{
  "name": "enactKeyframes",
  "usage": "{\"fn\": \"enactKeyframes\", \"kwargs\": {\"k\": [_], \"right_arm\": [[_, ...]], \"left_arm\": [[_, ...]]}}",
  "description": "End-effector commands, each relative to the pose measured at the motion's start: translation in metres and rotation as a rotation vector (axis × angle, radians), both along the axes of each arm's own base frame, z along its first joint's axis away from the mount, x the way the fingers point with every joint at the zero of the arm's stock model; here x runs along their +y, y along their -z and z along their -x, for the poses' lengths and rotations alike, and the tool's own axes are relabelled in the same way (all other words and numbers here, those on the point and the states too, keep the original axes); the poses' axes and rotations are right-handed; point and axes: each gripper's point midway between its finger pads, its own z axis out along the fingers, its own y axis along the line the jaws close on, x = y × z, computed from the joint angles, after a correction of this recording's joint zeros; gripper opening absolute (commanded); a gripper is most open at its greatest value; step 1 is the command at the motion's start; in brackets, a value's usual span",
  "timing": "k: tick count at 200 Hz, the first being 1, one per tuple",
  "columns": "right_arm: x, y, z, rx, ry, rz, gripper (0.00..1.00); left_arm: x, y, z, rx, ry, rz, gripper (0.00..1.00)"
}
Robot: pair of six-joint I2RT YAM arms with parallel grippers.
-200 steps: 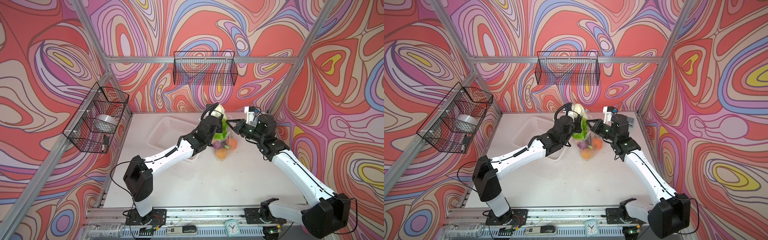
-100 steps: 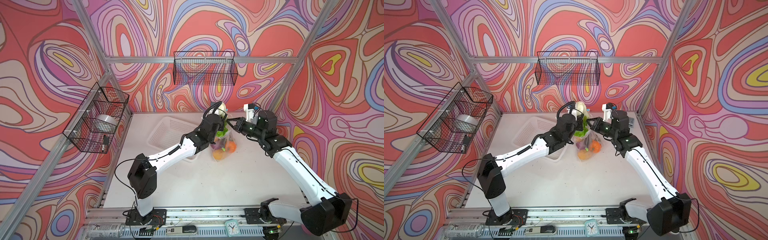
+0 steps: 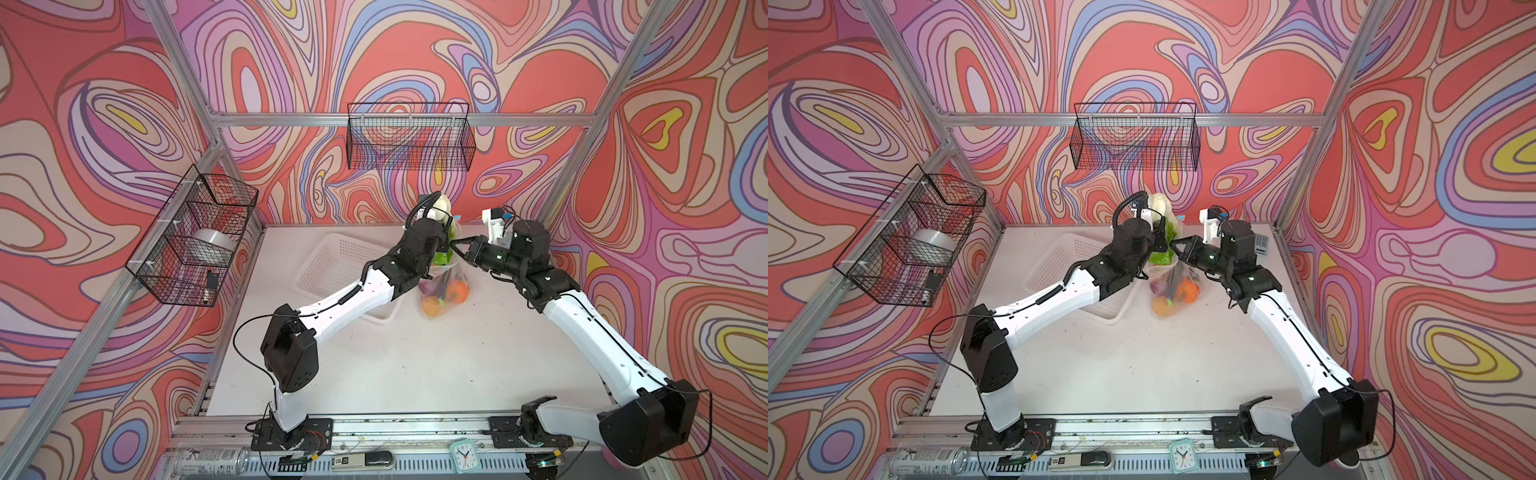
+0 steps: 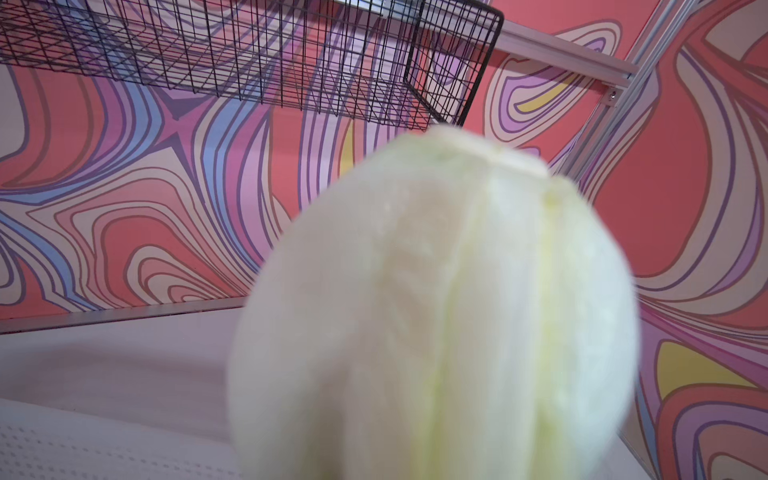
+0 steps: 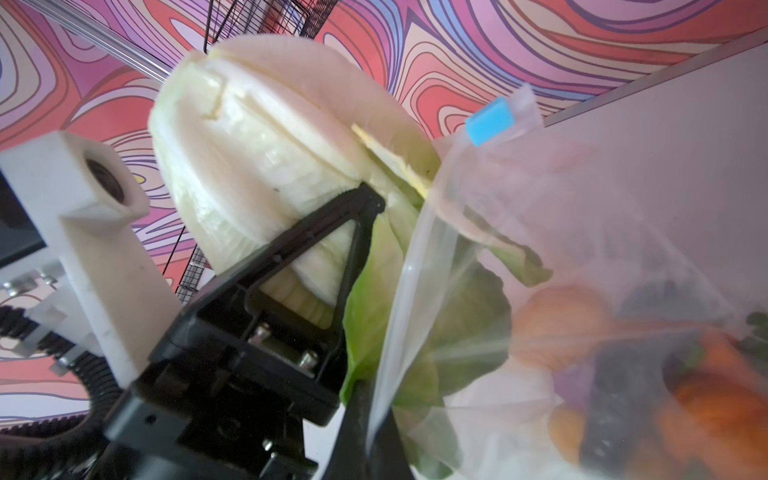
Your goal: Place the food in the zip-top bag and seal the zipper
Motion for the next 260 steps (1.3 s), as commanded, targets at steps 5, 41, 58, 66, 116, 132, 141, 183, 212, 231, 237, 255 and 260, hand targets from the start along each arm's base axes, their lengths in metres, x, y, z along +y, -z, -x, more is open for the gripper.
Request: {"fn": "enactKeyframes", "kwargs": {"k": [5,41,58,66,116,132,141,183,212,231,237,255,260], "right_arm": [[0.008,-0.002,0.001,-0.012,-0.033,-0.042,0.00],[-0.002,-0.014,-0.003,-0.050,0.032,-0.044,0.00],[-0.012,-0.012,-0.006,-0.061,0.097,-0.022,0.00],[-0.015,-0.011,-0.007,-0.062,0.116,-0.018,0.00],[-0.018,-0.011,-0.010,-0.070,0.146,-0.035,0.00],[-0.018,-0.011,-0.009,-0.070,0.145,-0.034,0.00],[-0.019,-0.012,-0.009,-0.072,0.145,-0.036,0.00],[-0.019,-0.019,-0.006,-0.096,0.143,-0.040,0.00],[-0.019,-0.017,-0.006,-0.090,0.144,-0.034,0.00],[-0.023,-0.013,-0.006,-0.085,0.160,-0.020,0.00],[-0.024,-0.012,-0.006,-0.083,0.165,-0.014,0.00],[-0.027,-0.006,-0.007,-0.074,0.185,0.003,0.00],[-0.028,-0.004,-0.007,-0.072,0.189,0.007,0.00]], "left_arm": [[-0.002,-0.021,-0.003,-0.015,0.011,0.091,0.32],[-0.011,0.006,0.008,0.057,0.068,0.077,0.32],[-0.013,0.014,0.023,0.074,0.103,0.056,0.32],[-0.014,0.016,0.031,0.082,0.124,0.046,0.32],[-0.022,0.031,0.051,0.156,0.201,0.030,0.34],[-0.025,0.031,0.051,0.150,0.211,0.000,0.37],[-0.028,0.032,0.050,0.147,0.217,-0.027,0.41],[-0.045,0.052,0.044,0.167,0.248,-0.196,0.47],[-0.056,0.062,0.047,0.210,0.286,-0.193,0.61],[-0.054,0.054,0.050,0.198,0.294,-0.177,0.99],[-0.053,0.051,0.051,0.191,0.296,-0.178,1.00],[-0.049,0.039,0.054,0.167,0.301,-0.180,1.00],[-0.048,0.036,0.054,0.163,0.301,-0.176,1.00]]}}
